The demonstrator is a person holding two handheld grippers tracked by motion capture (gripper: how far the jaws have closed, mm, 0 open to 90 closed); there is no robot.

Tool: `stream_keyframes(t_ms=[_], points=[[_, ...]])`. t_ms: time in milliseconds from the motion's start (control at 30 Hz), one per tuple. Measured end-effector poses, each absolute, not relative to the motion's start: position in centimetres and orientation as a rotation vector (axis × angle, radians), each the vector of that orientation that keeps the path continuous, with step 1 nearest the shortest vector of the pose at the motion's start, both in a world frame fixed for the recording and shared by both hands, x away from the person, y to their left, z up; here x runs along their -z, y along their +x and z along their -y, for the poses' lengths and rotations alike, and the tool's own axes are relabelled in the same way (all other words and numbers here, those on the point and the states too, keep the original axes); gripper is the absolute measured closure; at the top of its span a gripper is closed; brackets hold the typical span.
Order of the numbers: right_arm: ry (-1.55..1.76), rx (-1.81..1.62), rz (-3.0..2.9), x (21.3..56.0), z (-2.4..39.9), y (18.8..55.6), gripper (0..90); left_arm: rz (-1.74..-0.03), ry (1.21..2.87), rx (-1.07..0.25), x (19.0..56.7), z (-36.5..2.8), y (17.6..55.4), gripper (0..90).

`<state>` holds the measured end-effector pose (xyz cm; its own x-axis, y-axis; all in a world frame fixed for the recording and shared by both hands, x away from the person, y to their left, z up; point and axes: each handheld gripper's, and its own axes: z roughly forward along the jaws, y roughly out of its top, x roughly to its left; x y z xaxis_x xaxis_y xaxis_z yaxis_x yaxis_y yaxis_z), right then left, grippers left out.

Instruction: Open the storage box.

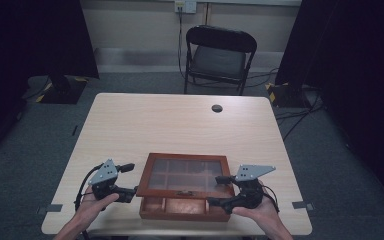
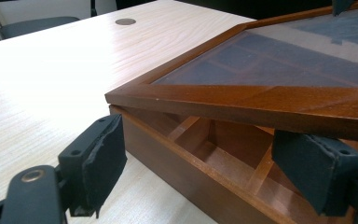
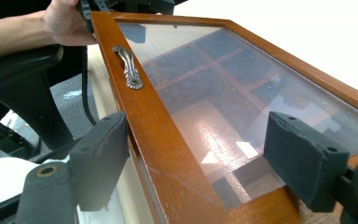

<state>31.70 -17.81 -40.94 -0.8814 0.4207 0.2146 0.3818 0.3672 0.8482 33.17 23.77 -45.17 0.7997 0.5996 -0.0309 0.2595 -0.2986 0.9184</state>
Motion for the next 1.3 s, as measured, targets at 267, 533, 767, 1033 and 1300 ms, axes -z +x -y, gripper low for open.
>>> stream_keyframes(t_ms=[267, 533, 767, 1033, 1300], points=[[0.732, -1.573, -2.534, 40.9, 18.1, 31.4, 21.4, -0.661, 1.877, -0.372, 45.1, -23.8, 33.3, 16.3], [0.721, -1.575, -2.507, 40.6, 18.5, 31.4, 20.7, -0.667, 1.868, -0.367, 44.8, -23.8, 33.5, 16.4], [0.71, -1.58, -2.474, 40.5, 19.0, 31.3, 20.0, -0.67, 1.858, -0.362, 44.6, -23.8, 33.7, 16.4], [0.703, -1.581, -2.457, 40.2, 19.3, 31.4, 19.6, -0.667, 1.854, -0.36, 44.3, -23.8, 33.8, 18.5], [0.712, -1.568, -2.413, 39.8, 19.8, 31.3, 18.0, -0.661, 1.834, -0.337, 43.8, -23.8, 34.3, 19.9]])
